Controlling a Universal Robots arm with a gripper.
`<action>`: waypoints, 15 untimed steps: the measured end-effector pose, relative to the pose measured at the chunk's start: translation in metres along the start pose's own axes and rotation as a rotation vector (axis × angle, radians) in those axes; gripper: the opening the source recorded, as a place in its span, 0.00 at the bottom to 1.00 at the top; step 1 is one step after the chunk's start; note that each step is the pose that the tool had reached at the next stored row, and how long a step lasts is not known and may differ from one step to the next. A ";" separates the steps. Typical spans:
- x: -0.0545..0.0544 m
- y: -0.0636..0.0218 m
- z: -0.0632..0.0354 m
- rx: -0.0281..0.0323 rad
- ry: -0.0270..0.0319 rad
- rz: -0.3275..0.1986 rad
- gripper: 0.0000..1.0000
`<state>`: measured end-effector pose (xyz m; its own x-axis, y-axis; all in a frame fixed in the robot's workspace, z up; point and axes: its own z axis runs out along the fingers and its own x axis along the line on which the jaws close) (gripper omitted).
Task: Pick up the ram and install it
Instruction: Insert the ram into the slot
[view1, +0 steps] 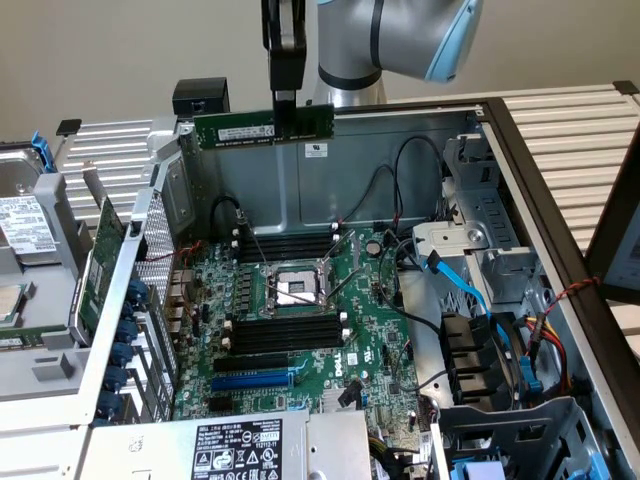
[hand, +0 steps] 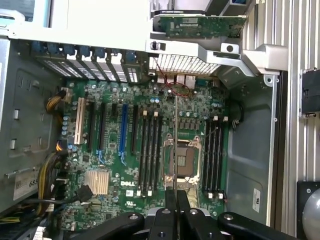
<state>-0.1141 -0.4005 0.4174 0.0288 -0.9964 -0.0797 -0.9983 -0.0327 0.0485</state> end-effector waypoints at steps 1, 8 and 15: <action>0.000 -0.0001 0.0007 -0.0001 -0.0002 0.000 0.13; 0.001 -0.0006 0.0110 -0.0061 -0.0009 0.000 0.13; 0.005 -0.0008 0.0184 -0.0352 0.0000 0.003 0.13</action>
<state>-0.1141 -0.4041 0.3986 0.0260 -0.9965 -0.0795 -0.9960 -0.0327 0.0837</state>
